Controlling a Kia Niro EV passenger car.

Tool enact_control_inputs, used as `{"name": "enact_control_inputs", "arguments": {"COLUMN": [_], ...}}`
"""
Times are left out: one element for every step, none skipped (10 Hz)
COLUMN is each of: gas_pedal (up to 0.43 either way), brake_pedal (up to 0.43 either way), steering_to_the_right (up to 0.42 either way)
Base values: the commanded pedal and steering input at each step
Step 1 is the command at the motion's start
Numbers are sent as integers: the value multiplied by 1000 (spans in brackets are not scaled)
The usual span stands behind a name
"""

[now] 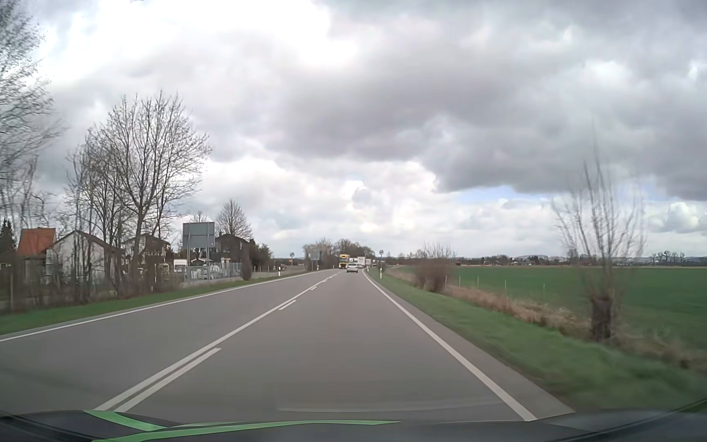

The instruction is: Follow the waypoints while adhering to traffic rules and regulations

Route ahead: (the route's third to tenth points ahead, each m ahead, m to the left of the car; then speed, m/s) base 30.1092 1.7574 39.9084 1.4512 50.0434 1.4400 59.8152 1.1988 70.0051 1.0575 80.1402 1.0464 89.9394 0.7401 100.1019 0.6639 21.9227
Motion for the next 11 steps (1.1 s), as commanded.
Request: {"name": "enact_control_inputs", "arguments": {"gas_pedal": [209, 209, 209, 209, 209, 209, 209, 209, 209, 209, 209], "brake_pedal": [0, 0, 0, 0, 0, 0, 0, 0, 0, 0, 0], "steering_to_the_right": [0, 1, 0, 0, 0, 0, 0, 1, 0, 1, 0]}}
